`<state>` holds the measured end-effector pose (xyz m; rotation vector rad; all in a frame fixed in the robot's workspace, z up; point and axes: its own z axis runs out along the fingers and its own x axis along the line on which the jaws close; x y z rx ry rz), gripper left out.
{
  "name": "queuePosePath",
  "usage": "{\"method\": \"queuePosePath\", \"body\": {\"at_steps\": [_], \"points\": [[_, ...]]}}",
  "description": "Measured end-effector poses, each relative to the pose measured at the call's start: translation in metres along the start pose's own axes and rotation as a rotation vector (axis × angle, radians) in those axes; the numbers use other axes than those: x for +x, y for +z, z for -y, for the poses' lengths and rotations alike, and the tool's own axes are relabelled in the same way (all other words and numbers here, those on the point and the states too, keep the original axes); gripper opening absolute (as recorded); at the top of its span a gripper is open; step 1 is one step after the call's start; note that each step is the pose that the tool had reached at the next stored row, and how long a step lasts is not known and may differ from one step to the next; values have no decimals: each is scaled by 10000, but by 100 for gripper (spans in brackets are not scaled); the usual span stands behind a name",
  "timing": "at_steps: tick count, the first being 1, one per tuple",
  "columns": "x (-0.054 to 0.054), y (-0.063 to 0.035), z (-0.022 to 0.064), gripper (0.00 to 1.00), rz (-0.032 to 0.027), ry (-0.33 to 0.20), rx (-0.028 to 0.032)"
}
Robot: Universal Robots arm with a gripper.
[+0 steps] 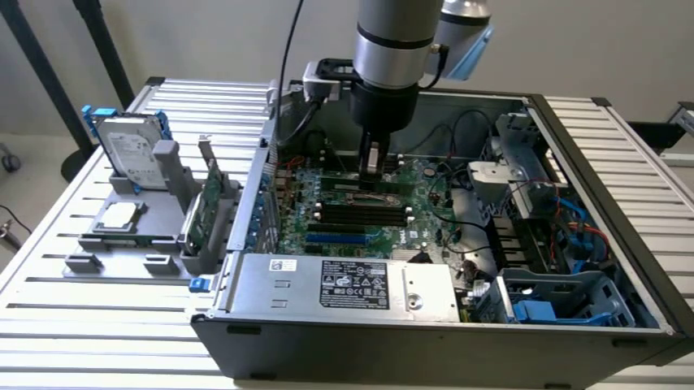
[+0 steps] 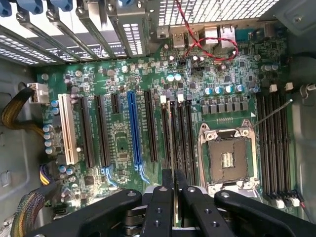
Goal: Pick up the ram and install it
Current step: 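Insert the ram into the slot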
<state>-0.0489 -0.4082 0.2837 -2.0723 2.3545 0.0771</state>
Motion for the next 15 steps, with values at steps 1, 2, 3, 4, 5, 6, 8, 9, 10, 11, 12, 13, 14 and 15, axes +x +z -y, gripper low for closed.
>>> {"method": "queuePosePath", "body": {"at_steps": [1, 2, 3, 4, 5, 6, 8, 9, 10, 11, 12, 13, 14, 15], "points": [[-1, 18, 1, 14, -3, 0, 1], [-2, 36, 2, 14, -6, 0, 2], [-2, 54, 2, 14, -13, 0, 2], [-3, 73, 3, 14, -21, 1, 3], [-3, 91, 4, 14, -28, 1, 4], [-5, 109, 5, 14, -35, 1, 5], [-10, 145, 6, 14, -60, 3, 9], [-13, 162, 7, 14, -77, 3, 11], [-15, 174, 8, 14, -91, 3, 12], [-18, 186, 9, 14, -99, 2, 14], [-22, 196, 10, 14, -107, -1, 16], [-25, 205, 10, 14, -114, -4, 16], [-28, 213, 10, 14, -119, -12, 16], [-31, 220, 10, 14, -124, -24, 17]]}}
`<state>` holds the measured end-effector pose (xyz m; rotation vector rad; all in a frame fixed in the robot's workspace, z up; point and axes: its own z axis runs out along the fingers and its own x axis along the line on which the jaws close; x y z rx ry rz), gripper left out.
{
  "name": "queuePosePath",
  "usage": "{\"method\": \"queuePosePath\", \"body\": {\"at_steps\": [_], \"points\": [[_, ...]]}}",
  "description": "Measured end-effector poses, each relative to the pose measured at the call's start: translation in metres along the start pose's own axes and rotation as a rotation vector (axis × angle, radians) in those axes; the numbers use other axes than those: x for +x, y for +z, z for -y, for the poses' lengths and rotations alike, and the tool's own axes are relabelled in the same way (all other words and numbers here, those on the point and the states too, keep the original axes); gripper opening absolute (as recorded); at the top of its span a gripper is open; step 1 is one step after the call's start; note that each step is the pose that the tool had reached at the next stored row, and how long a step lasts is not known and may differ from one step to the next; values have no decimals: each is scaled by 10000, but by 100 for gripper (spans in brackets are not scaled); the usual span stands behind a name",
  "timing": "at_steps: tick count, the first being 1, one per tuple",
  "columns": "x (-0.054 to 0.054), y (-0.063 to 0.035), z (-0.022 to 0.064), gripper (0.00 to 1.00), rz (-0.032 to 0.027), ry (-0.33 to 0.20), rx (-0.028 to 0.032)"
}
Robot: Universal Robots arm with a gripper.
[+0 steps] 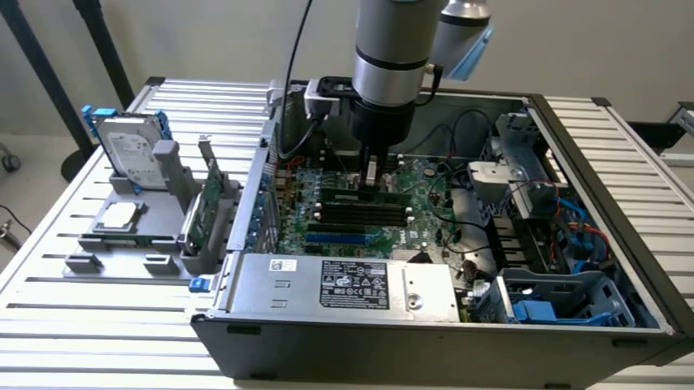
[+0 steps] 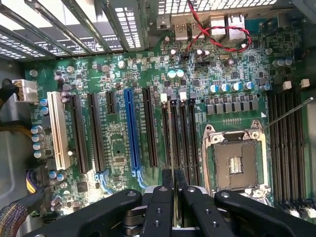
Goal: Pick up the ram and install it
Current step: 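Insert the ram into the slot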
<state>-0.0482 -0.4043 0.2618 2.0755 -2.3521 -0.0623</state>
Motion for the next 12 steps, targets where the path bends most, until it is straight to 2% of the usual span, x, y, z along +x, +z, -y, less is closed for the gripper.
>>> {"method": "queuePosePath", "body": {"at_steps": [8, 12], "points": [[-8, 27, 4, 14, -20, -71, 1], [-7, 53, 5, 14, -18, -82, 29]]}}
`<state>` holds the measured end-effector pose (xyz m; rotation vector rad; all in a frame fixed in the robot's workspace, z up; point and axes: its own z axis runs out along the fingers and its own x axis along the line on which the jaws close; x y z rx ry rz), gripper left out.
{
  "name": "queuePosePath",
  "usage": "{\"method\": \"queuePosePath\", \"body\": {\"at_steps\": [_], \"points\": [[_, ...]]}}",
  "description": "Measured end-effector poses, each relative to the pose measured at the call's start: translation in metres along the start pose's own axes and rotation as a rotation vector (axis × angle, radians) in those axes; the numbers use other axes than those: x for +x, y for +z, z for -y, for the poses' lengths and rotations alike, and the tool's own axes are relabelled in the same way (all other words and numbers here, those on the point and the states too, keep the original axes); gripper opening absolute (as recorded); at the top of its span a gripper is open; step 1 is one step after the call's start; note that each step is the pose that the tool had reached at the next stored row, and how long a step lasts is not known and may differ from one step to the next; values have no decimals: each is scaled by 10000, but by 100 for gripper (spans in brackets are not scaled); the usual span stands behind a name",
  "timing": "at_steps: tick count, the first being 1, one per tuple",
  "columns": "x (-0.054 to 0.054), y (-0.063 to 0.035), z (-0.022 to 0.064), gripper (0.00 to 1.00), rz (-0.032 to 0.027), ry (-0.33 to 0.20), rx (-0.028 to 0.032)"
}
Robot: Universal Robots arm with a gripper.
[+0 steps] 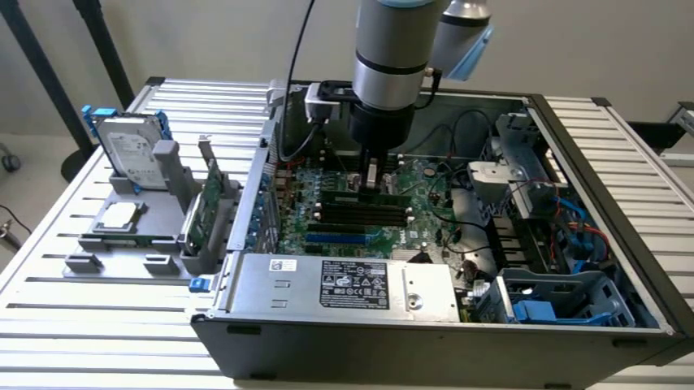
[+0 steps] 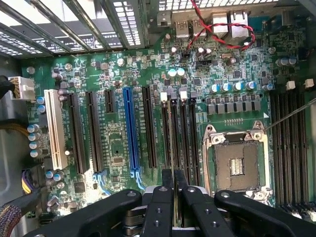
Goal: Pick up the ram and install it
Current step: 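Insert the ram into the slot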
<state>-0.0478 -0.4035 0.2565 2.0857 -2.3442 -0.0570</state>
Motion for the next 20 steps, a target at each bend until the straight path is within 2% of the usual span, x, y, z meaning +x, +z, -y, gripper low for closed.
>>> {"method": "queuePosePath", "body": {"at_steps": [8, 20], "points": [[-2, 53, 1, 14, -39, -98, 7], [-16, 116, 10, 14, -213, -197, 24]]}}
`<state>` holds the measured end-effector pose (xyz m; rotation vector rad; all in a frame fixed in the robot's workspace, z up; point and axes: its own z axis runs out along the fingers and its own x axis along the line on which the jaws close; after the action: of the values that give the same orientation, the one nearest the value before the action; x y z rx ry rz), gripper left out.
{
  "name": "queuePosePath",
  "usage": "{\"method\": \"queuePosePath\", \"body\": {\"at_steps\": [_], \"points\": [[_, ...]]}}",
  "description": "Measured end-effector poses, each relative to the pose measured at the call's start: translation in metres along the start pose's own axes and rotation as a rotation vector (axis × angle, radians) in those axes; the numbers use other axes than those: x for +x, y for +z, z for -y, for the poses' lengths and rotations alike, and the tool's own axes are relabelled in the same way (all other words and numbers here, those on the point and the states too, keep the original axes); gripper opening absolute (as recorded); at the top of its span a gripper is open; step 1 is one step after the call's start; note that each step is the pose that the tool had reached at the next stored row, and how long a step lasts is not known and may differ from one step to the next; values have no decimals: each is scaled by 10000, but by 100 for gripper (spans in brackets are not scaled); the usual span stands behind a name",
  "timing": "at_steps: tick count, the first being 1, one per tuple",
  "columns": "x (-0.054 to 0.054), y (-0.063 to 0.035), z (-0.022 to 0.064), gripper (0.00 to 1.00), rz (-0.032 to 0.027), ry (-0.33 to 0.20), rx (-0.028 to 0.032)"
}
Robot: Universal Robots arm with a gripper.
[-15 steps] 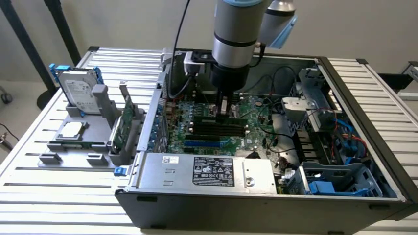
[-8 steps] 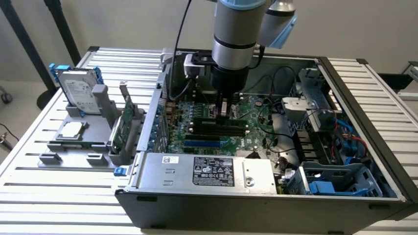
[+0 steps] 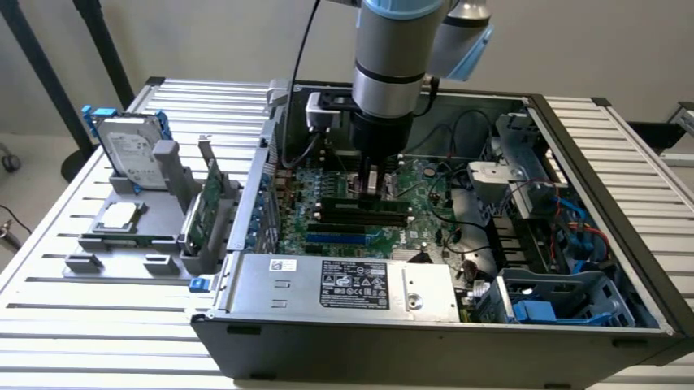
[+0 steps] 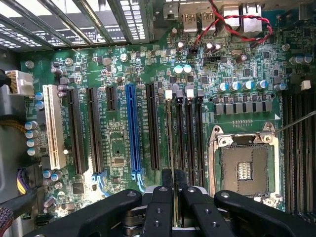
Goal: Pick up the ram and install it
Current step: 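Insert the ram into the slot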
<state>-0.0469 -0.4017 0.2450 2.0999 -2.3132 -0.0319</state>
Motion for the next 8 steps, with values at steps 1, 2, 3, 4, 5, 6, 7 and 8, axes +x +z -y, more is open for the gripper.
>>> {"method": "queuePosePath", "body": {"at_steps": [1, 2, 3, 4, 5, 6, 7, 8], "points": [[-1, 4, 1, 14, -2, 0, 1], [-2, 9, 1, 14, -1, -1, 1], [-2, 12, 1, 14, -2, -1, 1], [-2, 16, 1, 14, -3, -2, 1], [-2, 21, 2, 14, -3, -3, 1], [-4, 27, 1, 14, -3, -4, 1], [-5, 32, 1, 14, -4, -6, 1], [-7, 38, 1, 14, -4, -7, 1]]}}
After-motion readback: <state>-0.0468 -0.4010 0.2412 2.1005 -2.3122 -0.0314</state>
